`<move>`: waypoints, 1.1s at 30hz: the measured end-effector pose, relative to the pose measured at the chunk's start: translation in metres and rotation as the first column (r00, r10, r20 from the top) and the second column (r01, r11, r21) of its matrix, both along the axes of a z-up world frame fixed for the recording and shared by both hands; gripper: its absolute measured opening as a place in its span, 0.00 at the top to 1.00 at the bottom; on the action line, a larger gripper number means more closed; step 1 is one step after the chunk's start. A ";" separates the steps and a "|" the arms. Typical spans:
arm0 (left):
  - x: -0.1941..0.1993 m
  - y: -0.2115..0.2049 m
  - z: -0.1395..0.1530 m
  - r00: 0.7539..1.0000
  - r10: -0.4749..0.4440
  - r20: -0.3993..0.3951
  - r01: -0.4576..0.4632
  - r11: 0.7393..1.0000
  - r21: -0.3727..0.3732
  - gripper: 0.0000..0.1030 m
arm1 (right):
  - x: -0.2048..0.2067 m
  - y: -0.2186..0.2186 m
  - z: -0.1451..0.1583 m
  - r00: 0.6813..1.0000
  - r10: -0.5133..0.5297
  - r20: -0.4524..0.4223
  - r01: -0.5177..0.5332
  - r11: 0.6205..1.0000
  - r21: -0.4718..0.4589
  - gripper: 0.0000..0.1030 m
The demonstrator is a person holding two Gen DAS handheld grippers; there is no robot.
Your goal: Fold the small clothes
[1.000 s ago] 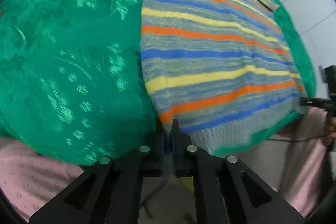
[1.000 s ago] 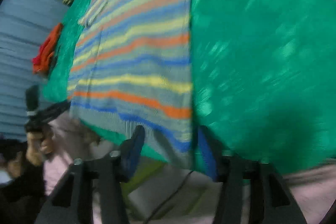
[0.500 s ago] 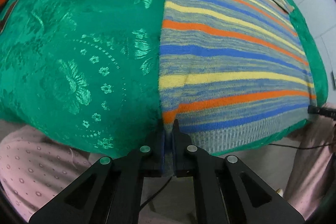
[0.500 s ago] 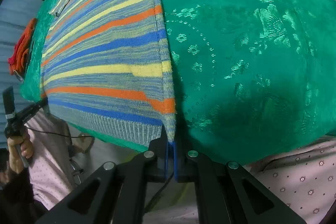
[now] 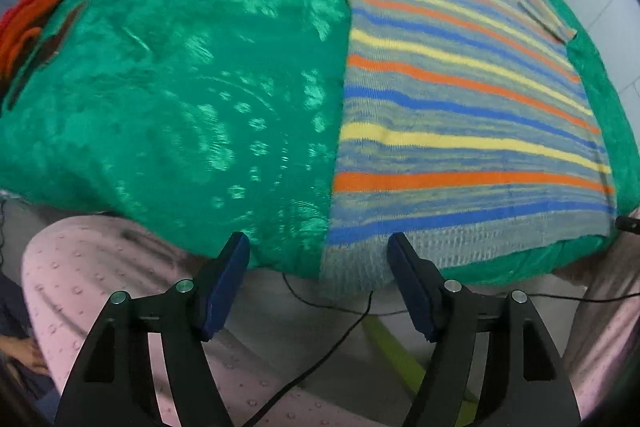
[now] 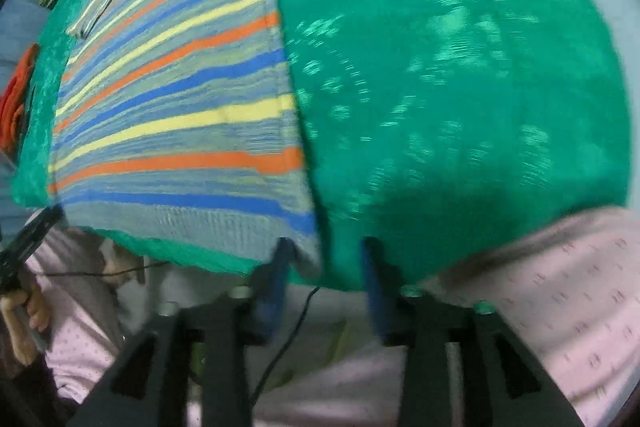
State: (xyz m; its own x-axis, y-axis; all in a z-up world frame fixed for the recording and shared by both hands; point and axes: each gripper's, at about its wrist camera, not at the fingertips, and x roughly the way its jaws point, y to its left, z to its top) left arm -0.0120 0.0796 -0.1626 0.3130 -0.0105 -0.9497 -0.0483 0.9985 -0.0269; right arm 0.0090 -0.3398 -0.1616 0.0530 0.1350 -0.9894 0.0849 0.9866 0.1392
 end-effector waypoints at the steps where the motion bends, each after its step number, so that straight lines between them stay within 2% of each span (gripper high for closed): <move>1: -0.005 0.002 0.006 1.000 0.014 0.028 -0.014 1.000 0.005 0.27 | -0.002 -0.003 0.006 1.000 -0.014 0.024 0.014 1.000 -0.015 0.53; 4: -0.019 0.011 0.028 0.985 0.074 0.157 -0.072 0.997 -0.020 0.20 | -0.008 -0.012 0.031 0.986 -0.074 0.151 0.083 0.995 -0.053 0.53; 6: -0.027 0.016 0.040 0.965 0.119 0.235 -0.112 0.993 -0.040 0.18 | -0.014 -0.017 0.055 0.947 -0.120 0.297 0.152 0.985 -0.086 0.53; 8: -0.030 0.017 0.047 0.944 0.148 0.294 -0.144 0.989 -0.036 0.18 | -0.019 -0.018 0.074 0.898 -0.139 0.418 0.209 0.970 -0.126 0.48; 11: -0.030 0.013 0.054 0.921 0.172 0.349 -0.179 0.984 -0.013 0.18 | -0.028 -0.013 0.104 0.793 -0.169 0.585 0.291 0.949 -0.121 0.37; 13: -0.029 0.017 0.055 0.914 0.179 0.365 -0.191 0.982 -0.005 0.17 | -0.030 -0.008 0.117 0.744 -0.178 0.644 0.310 0.946 -0.096 0.30; 16: -0.027 0.017 0.053 0.909 0.192 0.370 -0.202 0.979 -0.010 0.17 | -0.036 0.003 0.126 0.686 -0.180 0.705 0.317 0.946 -0.067 0.29; 19: -0.028 0.018 0.053 0.905 0.196 0.378 -0.206 0.979 -0.016 0.17 | -0.040 0.013 0.125 0.673 -0.170 0.720 0.299 0.953 -0.054 0.29; 23: -0.029 0.018 0.053 0.904 0.199 0.379 -0.207 0.978 -0.019 0.16 | -0.039 0.030 0.117 0.679 -0.128 0.723 0.259 0.963 -0.073 0.29; 28: -0.032 0.017 0.057 0.892 0.205 0.404 -0.215 0.976 -0.021 0.16 | -0.051 0.034 0.117 0.658 -0.115 0.744 0.249 0.966 -0.071 0.29; 33: -0.031 0.013 0.056 0.893 0.192 0.406 -0.207 0.978 -0.008 0.16 | -0.047 0.042 0.113 0.673 -0.079 0.735 0.217 0.972 -0.094 0.29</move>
State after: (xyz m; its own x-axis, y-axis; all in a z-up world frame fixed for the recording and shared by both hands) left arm -0.0434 0.0931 -0.1063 0.6609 0.1226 -0.7404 -0.2388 0.9696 -0.0526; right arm -0.0383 -0.2979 -0.0482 0.7644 -0.0937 -0.6379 0.1728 0.9830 0.0627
